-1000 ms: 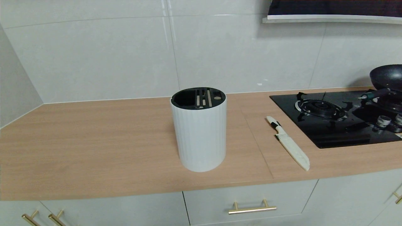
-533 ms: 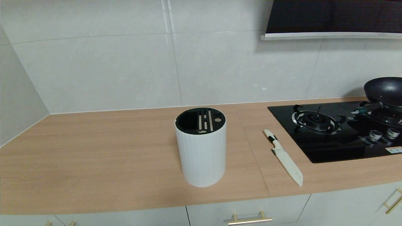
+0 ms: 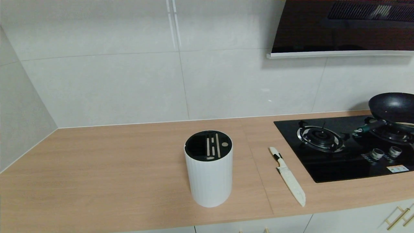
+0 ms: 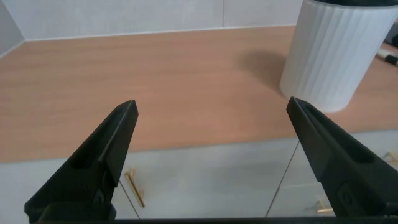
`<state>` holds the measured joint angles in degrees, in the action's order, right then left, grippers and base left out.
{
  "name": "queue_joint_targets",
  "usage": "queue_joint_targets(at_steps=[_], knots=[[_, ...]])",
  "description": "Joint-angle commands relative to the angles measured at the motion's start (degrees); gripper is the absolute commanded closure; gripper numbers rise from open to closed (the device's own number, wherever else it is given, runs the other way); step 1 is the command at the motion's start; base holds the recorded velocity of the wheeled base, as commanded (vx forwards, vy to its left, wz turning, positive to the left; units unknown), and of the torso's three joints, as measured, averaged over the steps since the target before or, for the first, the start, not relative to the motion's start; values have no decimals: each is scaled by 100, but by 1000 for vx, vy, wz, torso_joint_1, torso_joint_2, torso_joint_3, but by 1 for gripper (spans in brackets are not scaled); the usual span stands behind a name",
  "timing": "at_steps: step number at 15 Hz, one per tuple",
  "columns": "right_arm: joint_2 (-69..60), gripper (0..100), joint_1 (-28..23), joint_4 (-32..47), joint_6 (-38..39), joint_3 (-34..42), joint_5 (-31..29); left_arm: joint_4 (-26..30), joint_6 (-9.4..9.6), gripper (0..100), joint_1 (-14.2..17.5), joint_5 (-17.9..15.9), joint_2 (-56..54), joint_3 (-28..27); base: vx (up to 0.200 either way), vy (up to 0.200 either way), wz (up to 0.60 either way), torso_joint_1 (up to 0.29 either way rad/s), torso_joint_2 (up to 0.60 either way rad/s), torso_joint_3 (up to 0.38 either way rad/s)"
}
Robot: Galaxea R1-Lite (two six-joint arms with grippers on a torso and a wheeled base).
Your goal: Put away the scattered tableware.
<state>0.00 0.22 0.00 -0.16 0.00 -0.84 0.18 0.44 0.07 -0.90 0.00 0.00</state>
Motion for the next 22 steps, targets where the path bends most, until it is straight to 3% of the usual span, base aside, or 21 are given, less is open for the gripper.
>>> queue_joint_targets(at_steps=[1,4,13,16,20,22], knots=[[9,0,4,0,-2,0,-4,-1,0,0,1,2,0,0,0,0,0,232,-447,-237],[9,0,4,0,-2,0,-4,-1,0,0,1,-6,0,0,0,0,0,178,-373,-193],[9,0,4,-9,-11,0,5,-1,0,0,1,2,0,0,0,0,0,5,-10,-6],[220,0,40,-123,315,-984,84,-1,0,0,1,-6,0,0,0,0,0,0,0,0],[2188,0,66,114,253,-1380,1543,-1,0,0,1,2,0,0,0,0,0,0,0,0],[3437,0,215,114,253,-1916,1877,-1,0,0,1,-6,0,0,0,0,0,0,0,0]])
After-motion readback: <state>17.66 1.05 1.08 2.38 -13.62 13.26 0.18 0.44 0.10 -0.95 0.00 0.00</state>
